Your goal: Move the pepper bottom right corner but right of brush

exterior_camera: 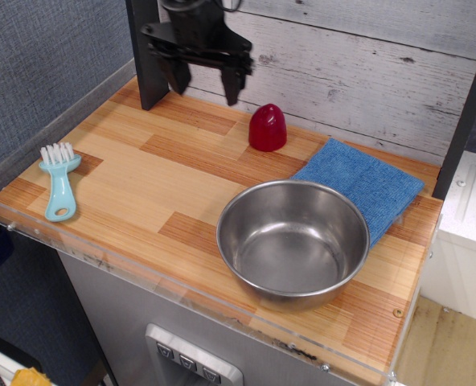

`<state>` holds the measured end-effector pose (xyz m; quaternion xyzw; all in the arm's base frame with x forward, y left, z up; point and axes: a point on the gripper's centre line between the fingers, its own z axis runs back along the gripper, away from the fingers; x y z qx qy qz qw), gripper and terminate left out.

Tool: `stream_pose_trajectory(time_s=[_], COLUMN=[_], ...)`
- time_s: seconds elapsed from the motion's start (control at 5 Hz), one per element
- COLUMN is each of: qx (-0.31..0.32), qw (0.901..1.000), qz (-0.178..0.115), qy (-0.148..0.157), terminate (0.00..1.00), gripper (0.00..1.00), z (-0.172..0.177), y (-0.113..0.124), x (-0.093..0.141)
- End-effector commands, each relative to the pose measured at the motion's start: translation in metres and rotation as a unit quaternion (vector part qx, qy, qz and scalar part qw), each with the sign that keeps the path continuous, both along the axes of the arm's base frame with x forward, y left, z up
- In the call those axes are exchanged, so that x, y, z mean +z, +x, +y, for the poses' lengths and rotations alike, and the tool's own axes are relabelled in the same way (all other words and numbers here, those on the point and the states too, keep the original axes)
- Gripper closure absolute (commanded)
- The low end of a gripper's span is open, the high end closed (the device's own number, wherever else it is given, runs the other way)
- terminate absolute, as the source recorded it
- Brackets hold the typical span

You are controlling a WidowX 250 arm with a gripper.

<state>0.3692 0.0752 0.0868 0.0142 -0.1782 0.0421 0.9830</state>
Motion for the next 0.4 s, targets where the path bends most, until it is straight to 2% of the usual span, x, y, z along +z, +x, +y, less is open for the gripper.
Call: stream_pose_trajectory(time_s=[0.0,0.2], qx=[-0.022,-0.032], qw=[0.9996,0.9994], qz=[-0.017,0.005], qy=[0.002,0.014], terminate=[0.00,0.00], gripper=[0.00,0.00], z=[-0.016,-0.024], y=[0.030,0.037], x=[-0.001,-0.016])
